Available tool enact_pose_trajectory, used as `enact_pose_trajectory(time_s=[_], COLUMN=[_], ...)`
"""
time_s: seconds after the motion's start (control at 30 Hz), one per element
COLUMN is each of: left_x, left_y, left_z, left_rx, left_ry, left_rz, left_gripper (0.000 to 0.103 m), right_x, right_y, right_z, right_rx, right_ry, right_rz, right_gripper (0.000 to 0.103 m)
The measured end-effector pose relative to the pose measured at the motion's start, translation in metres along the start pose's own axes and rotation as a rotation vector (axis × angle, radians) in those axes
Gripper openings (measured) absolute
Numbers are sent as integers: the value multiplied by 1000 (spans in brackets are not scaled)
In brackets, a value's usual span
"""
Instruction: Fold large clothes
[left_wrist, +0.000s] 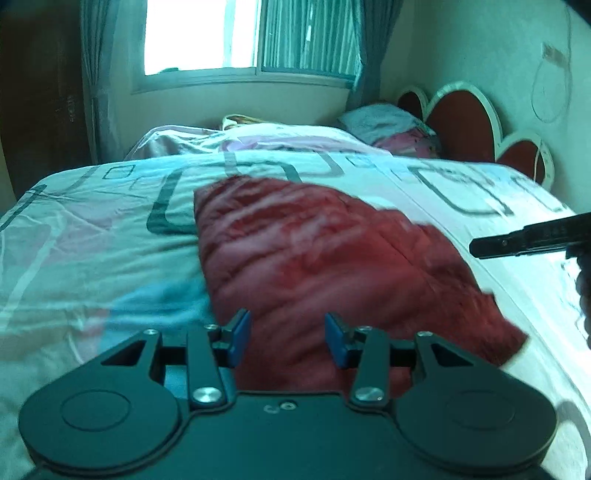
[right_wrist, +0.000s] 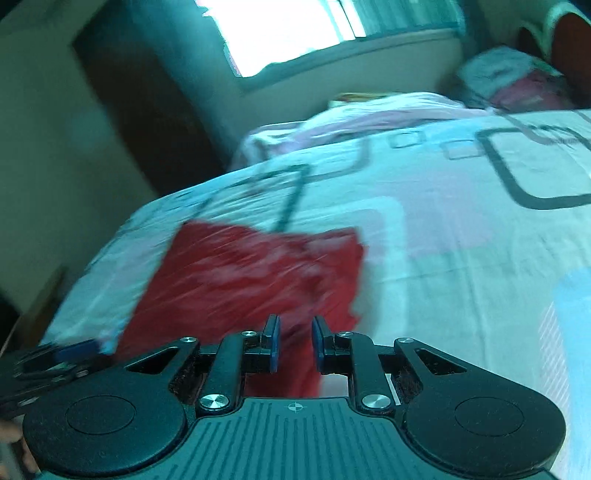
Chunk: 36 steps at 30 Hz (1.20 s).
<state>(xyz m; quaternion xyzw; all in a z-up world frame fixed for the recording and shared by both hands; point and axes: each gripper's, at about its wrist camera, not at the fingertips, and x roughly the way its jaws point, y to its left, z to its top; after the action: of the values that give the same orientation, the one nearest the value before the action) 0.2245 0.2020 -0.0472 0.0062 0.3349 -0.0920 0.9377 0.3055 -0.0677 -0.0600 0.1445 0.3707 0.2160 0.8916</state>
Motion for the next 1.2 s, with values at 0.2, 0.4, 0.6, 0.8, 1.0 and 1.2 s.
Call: enact_pose_trajectory(time_s=[0.2, 0.4, 0.6, 0.8, 1.0, 1.2], left_x=[-4, -9, -34, -94, -141, -170], left_y=[-15, -14, -20, -43, -76, -101], left_z=[-20, -26, -31, -36, -43, -52], left_rx=[-18, -54, -82, -115, -138, -143], left_ry=[52, 78, 68, -6, -128, -113], left_rz=[43, 66, 98, 101, 204, 191], left_gripper=[44, 45, 43, 46, 103, 103], right_x=[-5, 11, -23, -85, -128, -156], right_y=[29, 30, 37, 53, 69, 84], right_z=[-45, -57, -58, -63, -80, -104], right_rx=[-110, -105, -121, -138, -150, -177], right_ry=[101, 165, 126, 48, 0, -31], right_rz=[11, -33, -42, -35, -91, -134], right_gripper=[19, 19, 19, 19, 94, 103])
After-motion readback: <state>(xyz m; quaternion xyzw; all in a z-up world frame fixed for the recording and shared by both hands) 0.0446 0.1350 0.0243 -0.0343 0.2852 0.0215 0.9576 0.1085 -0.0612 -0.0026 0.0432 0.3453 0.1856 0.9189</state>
